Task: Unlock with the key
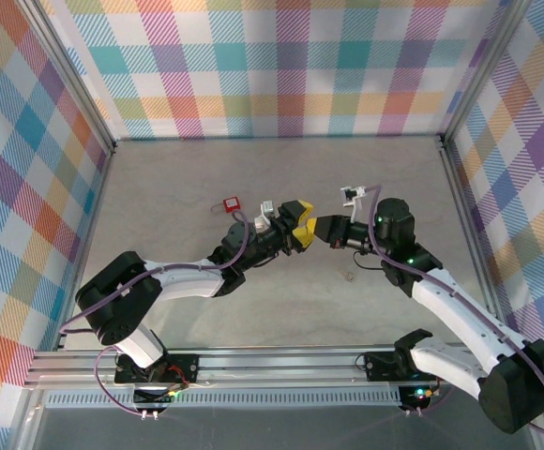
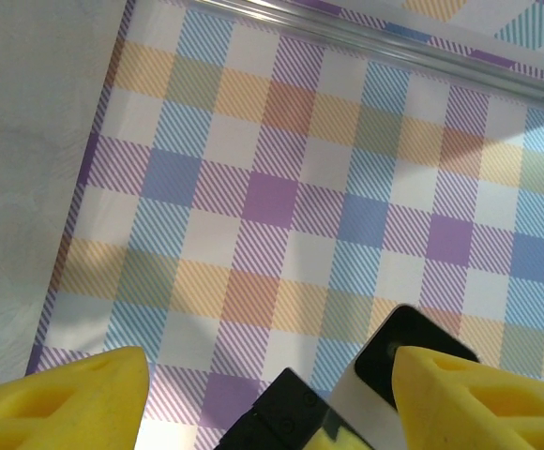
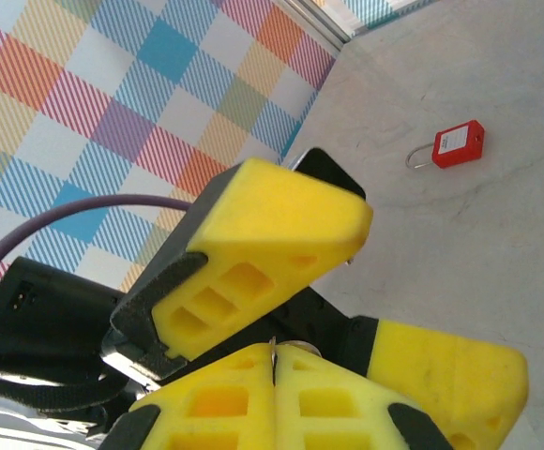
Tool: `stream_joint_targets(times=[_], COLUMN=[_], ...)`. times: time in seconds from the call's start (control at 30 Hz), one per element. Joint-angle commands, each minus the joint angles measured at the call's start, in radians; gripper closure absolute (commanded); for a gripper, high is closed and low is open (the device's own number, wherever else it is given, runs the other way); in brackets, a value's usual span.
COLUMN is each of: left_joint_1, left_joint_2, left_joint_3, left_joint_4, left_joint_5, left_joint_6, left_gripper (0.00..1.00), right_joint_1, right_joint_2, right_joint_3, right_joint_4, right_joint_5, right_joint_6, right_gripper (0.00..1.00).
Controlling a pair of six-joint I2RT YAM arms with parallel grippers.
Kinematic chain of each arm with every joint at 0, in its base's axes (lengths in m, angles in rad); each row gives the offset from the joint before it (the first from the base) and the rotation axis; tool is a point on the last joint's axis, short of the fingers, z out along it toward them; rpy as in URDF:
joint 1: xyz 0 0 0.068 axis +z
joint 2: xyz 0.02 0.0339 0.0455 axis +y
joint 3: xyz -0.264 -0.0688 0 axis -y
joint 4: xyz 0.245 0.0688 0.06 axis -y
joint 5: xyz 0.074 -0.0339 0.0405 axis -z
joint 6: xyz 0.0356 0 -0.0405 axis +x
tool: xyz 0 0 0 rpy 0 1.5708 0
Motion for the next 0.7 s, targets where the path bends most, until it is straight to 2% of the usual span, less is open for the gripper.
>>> stream_joint_targets(times=[0.0,0.23,0.33,0.4,0.5,0.67], left_joint_1=[0.009,0.021,0.022,0.019,0.008,-0.01], left_joint_2=[-0.029,-0.049,-0.05,-0.043,-0.034,-0.034], left_joint_3=[0.019,-0.001,0.012,0.029,0.018,0.014], left_joint_4=[0.076,0.071,0.056,0.03,0.046,0.07], left_joint_5=[-0.015,-0.012,0.006,0.03,0.029,0.03], left_joint_6=[-0.016,-0.005,0.0,0.005,-0.027,-0.078], left_gripper=[0.39,0.58,0.59,0.52,0.36,0.24], right_joint_1=[0.006,0.006,0.006,0.006,0.006,0.008], right_joint_2=[-0.037,-0.076,-0.085,-0.081,-0.073,-0.056], right_joint_3=[-0.021,-0.042,-0.048,-0.036,-0.03,-0.062], right_joint_4=[0.044,0.009,0.008,0.014,0.065,0.201], right_joint_5=[0.016,0.031,0.053,0.06,0.061,0.081], right_joint_6=[0.006,-0.011,-0.014,-0.014,-0.004,0.038], right_gripper=[1.0,1.0,1.0,1.0,1.0,1.0])
